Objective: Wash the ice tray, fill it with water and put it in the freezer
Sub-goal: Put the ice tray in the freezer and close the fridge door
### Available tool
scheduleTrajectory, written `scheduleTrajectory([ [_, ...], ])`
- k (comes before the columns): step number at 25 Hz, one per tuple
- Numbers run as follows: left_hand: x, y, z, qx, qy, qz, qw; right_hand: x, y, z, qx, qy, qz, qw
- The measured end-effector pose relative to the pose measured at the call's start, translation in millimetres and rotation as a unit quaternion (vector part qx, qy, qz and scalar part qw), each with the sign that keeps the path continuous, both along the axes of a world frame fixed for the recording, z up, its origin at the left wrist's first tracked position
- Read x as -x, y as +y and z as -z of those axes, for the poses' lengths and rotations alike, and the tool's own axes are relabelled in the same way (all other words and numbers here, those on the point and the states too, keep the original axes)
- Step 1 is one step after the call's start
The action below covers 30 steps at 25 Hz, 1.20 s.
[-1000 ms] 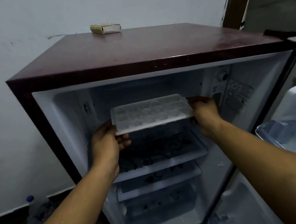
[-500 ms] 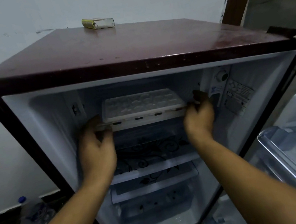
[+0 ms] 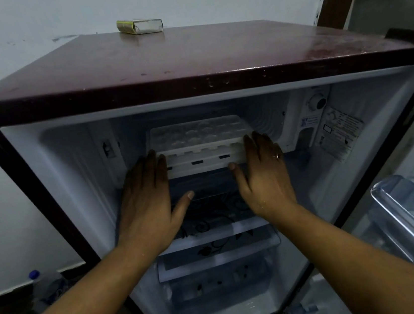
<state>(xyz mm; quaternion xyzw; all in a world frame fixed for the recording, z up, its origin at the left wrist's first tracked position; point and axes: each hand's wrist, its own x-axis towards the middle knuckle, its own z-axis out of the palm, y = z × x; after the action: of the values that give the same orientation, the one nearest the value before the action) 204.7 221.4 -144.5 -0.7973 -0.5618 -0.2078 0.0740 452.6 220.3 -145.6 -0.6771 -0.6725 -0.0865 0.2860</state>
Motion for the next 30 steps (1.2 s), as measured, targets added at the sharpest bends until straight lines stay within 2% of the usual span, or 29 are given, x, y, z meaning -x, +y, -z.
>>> scheduleTrajectory([
  [5,-3.7,13.0,-8.4,0.050,0.049,-0.010,0.998,-2.8,12.2,-10.3,0.077,-0.048,0.002,0.996],
  [9,-4.8,18.3,-13.8,0.072,0.052,0.002,0.996,-3.0,16.7,-22.2,0.165,-0.075,0.008,0.983],
  [13,-2.6,0.3,-19.2,0.065,0.042,0.017,0.997,6.1,-10.8,-28.5,0.161,-0.054,0.019,0.985],
  [17,0.1,-54.6,-14.6,0.093,0.053,0.042,0.993,31.0,-86.3,-17.0,0.185,0.013,0.022,0.982],
  [21,12.5,-137.1,-7.6,0.153,0.056,0.098,0.982,62.0,-192.2,-4.5,0.242,0.111,0.050,0.963],
  [30,41.7,-312.6,3.1,0.227,0.076,0.249,0.939,116.8,-447.6,10.9,0.298,0.234,0.218,0.899],
])
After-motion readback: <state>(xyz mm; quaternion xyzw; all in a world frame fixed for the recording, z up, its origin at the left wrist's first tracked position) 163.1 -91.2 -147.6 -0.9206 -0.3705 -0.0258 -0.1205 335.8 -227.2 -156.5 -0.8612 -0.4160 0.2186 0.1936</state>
